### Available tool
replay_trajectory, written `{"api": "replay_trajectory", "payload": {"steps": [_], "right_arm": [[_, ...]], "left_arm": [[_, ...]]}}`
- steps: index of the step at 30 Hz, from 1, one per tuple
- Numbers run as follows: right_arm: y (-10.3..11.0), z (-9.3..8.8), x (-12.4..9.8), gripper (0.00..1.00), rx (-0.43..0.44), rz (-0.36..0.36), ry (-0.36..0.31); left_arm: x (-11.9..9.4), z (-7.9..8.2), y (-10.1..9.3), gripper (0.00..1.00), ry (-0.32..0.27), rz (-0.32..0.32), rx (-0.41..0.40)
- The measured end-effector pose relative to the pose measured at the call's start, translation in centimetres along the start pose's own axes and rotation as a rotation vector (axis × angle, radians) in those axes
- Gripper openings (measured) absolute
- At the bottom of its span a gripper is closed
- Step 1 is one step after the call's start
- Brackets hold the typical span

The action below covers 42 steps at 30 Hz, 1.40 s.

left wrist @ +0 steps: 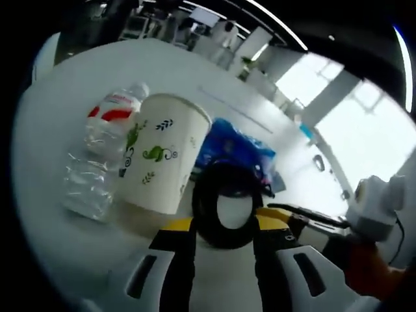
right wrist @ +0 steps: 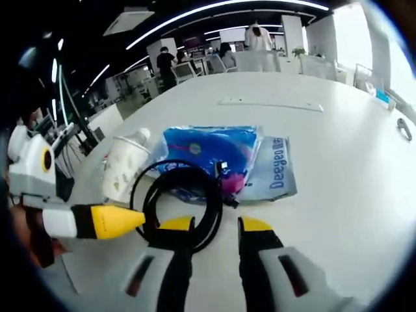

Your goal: Arrange the tabletop items into an orderly group along one side of the table until the central work area is clear of visible clutter.

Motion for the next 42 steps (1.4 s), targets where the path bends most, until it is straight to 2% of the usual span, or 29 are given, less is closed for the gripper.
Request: {"api": "replay_trajectory", "payload": {"steps": [2, 13, 21, 32, 34, 42], "right_arm": [[-0.1, 0.1, 0.2, 0.24, 0.007, 0.003, -0.001], [-0.2, 0.1, 1.1, 0.21, 0.025, 0.017, -0.001], [-0.1, 0.2, 1.3, 0.12, 0.006, 0.019, 0.004], [-0.1, 0.0, 1.0, 0.09, 0.016, 0.015, -0.002], [0.0, -0.1, 1.0, 0.09, 0.023, 0.019, 0.000], [-0.2, -0.5, 0.2, 0.07, 0.042, 0.014, -0.009]], "left_arm": [[0.2, -0.1, 0.1, 0.31, 0.001, 0.007, -0.026], [1.0, -0.1, 0.2, 0.28, -0.002, 0.031, -0.063], [1.1, -0.4, 0.6, 0.14, 0.022, 0.060, -0.048], [1.1, -0.7, 0.8, 0.06, 0.035, 0.067, -0.045], [1.0, -0.6, 0.5, 0.02, 0.029, 0.063, -0.023], [0.9, -0.6, 0.3, 0.00, 0.027, 0.051, -0.024]]}}
Point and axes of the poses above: the point that each gripper's makers call its tool centre point, and the gripper's own axes: x roughly forward along the fingers, y roughly to its left, z roughly out of its top, the point moved 9 cm from there along -x, roughly backward along the fingers, and after that the axes turned 9 degrees about x, right-handed, at the moved point
